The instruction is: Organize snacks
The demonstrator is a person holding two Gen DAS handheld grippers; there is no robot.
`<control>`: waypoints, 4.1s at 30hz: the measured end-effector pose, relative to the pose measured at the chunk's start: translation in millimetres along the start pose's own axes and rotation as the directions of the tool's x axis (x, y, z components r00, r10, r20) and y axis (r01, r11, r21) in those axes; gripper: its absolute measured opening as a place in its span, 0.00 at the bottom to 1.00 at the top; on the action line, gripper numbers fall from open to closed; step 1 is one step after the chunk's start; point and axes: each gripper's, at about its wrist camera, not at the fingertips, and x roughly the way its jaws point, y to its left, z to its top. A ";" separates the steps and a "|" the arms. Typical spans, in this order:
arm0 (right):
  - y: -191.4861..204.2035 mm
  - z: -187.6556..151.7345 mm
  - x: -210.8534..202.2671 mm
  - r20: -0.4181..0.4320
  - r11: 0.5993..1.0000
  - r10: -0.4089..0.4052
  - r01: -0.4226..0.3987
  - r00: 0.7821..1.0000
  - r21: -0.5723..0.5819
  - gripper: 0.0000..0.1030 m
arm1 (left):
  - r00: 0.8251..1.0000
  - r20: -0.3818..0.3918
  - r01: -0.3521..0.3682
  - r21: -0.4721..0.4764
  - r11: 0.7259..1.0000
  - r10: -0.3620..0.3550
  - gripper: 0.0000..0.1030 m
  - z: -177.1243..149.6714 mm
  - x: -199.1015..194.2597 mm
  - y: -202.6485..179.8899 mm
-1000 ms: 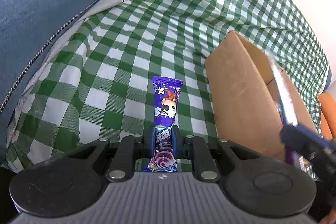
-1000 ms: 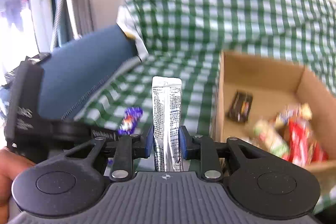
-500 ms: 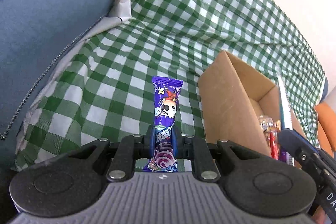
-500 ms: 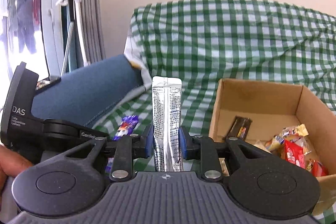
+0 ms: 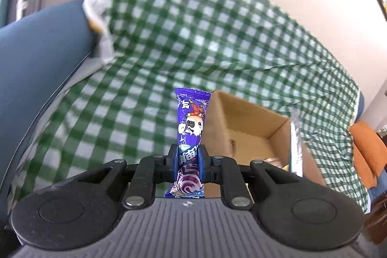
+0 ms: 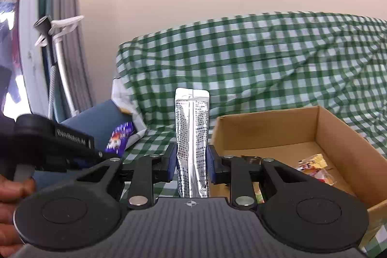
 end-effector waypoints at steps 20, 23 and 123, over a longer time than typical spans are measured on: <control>-86.0 8.2 -5.3 0.108 0.898 -0.385 0.345 0.917 0.272 0.26 | 0.982 0.043 0.178 0.155 0.972 -0.187 0.17 47.5 28.5 -135.9; -98.7 6.1 -3.5 0.094 0.880 -0.411 0.367 0.907 0.300 0.26 | 0.979 0.036 0.194 0.165 0.967 -0.202 0.17 48.4 37.9 -151.2; -68.2 -20.2 -48.9 -0.260 0.917 -0.399 0.390 0.879 -0.088 0.99 | 0.990 -0.137 0.043 0.224 0.974 -0.012 1.00 -128.2 7.7 -81.7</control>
